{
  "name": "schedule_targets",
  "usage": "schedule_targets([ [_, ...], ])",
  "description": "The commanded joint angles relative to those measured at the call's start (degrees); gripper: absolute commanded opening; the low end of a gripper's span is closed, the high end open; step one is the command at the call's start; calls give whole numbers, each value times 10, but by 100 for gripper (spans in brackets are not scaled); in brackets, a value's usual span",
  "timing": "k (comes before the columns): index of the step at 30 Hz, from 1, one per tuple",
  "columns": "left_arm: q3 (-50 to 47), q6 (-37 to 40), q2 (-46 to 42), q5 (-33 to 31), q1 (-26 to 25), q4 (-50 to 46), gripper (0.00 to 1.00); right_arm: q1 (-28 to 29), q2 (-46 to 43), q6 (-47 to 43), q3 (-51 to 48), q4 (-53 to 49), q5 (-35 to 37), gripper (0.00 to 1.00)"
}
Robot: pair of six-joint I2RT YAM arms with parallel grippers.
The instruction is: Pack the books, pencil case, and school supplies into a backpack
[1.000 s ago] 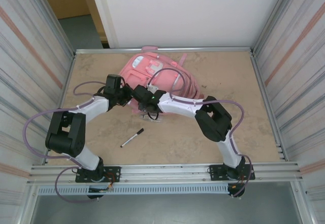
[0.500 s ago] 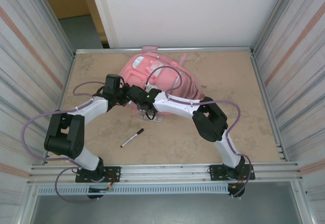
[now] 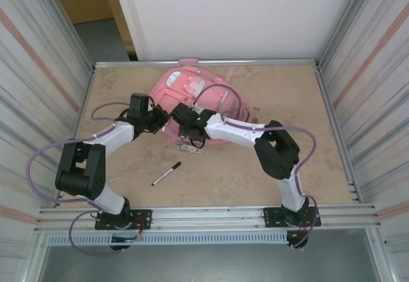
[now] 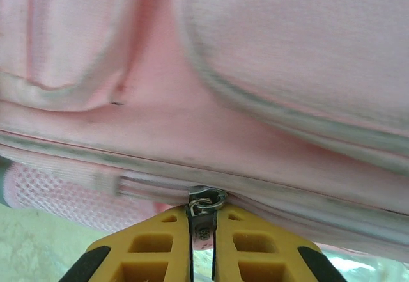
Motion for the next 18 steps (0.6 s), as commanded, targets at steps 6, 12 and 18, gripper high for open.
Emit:
schedule_targets([
  [6,8,71,-2,-3,44,-36,0,-62,-154,5,-159,4,-72,0],
  [12,37,116,32,-3,72,-41,0,-116,-221,-38,-247,14,-119,0],
  [18,64,94,50,56,90,-44,0,-115,-240,-136,-248,39,-218,25],
])
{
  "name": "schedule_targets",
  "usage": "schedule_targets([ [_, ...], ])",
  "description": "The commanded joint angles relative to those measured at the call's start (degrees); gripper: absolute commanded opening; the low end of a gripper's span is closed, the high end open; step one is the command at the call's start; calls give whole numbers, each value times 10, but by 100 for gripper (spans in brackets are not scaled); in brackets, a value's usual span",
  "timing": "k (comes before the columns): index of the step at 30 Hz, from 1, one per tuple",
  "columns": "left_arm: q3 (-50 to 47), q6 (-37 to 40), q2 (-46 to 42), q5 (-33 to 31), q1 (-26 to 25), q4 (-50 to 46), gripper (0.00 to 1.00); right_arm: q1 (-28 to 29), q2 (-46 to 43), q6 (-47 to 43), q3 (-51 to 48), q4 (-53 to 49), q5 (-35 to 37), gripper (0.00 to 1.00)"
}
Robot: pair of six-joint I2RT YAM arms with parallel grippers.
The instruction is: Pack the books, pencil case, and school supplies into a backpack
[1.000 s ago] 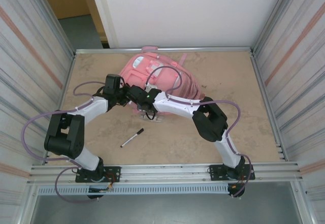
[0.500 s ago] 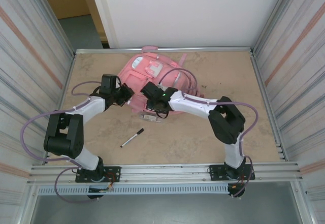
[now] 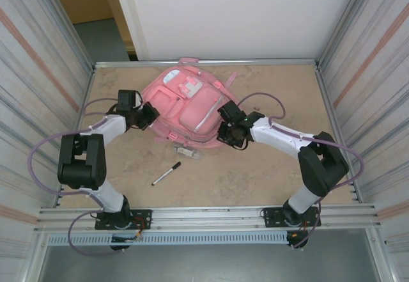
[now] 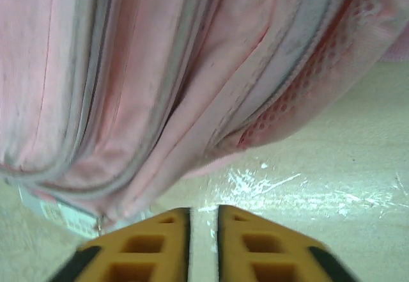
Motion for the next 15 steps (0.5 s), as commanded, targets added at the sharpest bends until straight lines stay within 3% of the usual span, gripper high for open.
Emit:
schedule_targets([
  [1,7,-12,-6,20,6,6,0,39,-12,-65,34,5,-53,31],
  [5,-23,-53,-39,29,-4,24,0,111,30,-8,69,30,12,36],
  [8,-29,-60,-57,28,-14,19,0,130,73,48,73,82,12,36],
  [15,-54,-75,-78,37,-23,24,0,164,167,84,152,66,101,43],
])
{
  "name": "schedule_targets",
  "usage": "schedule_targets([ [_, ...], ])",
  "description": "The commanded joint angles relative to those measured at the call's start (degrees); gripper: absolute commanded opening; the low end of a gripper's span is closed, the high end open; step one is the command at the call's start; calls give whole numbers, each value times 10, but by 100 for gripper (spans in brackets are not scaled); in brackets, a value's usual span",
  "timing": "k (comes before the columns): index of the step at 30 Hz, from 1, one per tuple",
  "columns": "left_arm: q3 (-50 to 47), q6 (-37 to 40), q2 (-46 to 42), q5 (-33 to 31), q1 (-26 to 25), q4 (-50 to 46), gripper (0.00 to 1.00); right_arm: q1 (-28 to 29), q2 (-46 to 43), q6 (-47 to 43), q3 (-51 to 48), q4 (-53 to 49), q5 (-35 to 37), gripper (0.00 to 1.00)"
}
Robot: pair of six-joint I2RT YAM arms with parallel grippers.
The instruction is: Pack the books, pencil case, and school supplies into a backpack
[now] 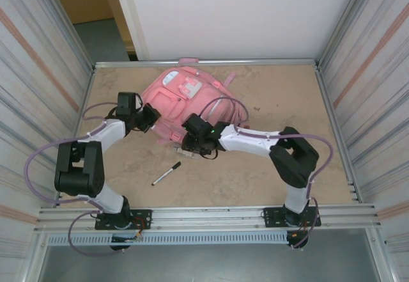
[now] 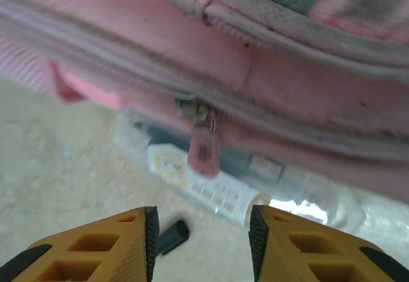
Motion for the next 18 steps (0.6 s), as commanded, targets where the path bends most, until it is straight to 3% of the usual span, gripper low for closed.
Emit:
schedule_targets([
  [1,-15,-14,-32,26,-5,8,0,12,33,25,51,-19,72,43],
  [6,-21,-11,-37,31,-5,9,0,6,51,23,53,-11,105,42],
  [13,-21,-4,-31,32,-4,8,0,-7,48,1,34,21,97,22],
  [18,-14,0,-19,39,2,10,0,-6,20,-13,17,16,102,14],
])
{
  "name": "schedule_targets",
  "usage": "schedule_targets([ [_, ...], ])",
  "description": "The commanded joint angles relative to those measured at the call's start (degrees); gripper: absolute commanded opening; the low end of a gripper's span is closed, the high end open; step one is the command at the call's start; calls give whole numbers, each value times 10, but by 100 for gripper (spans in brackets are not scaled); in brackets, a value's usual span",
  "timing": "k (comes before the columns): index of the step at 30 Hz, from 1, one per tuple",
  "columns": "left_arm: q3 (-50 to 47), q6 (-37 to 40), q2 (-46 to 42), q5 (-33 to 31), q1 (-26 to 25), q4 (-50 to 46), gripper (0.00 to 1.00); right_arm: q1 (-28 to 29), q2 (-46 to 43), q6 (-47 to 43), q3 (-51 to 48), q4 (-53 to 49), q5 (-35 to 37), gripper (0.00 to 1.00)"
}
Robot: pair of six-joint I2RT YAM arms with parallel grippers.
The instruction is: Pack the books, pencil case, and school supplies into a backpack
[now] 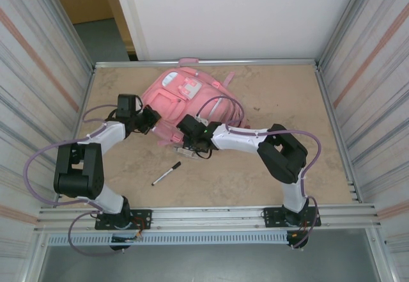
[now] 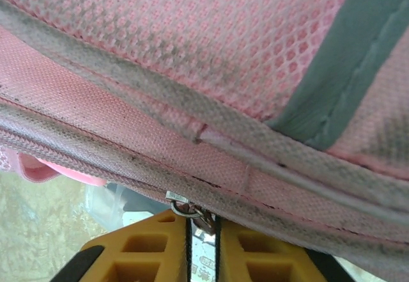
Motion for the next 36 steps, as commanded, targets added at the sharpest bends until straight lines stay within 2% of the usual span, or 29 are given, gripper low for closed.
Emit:
schedule_targets([
  [1,3,15,-10,27,4,-2,0,-4,-29,-22,-14,7,39,12],
  [10,22,45,13,17,21,-21,0,-3,-80,-46,-50,-69,76,5],
  [13,37,53,32,21,30,-24,0,-5,-105,-69,-69,-100,89,0],
  [18,73,69,70,24,43,-26,0,-12,-139,-164,-96,-161,100,0],
  [23,111,81,98,27,60,-30,0,-49,-178,-262,-124,-210,90,0],
  [25,126,79,108,32,65,-34,0,-70,-191,-308,-132,-212,59,0],
  [28,125,53,110,65,64,-24,0,-90,-206,-332,-126,-194,-44,0],
  [30,93,21,90,74,58,2,0,-88,-205,-280,-118,-151,-119,23],
  [31,74,4,78,74,55,20,0,-85,-200,-246,-114,-131,-142,29],
  [33,42,-24,53,71,45,43,0,-59,-187,-172,-114,-69,-149,35],
  [36,31,-28,29,70,34,31,0,-29,-165,-98,-103,-31,-76,41],
])
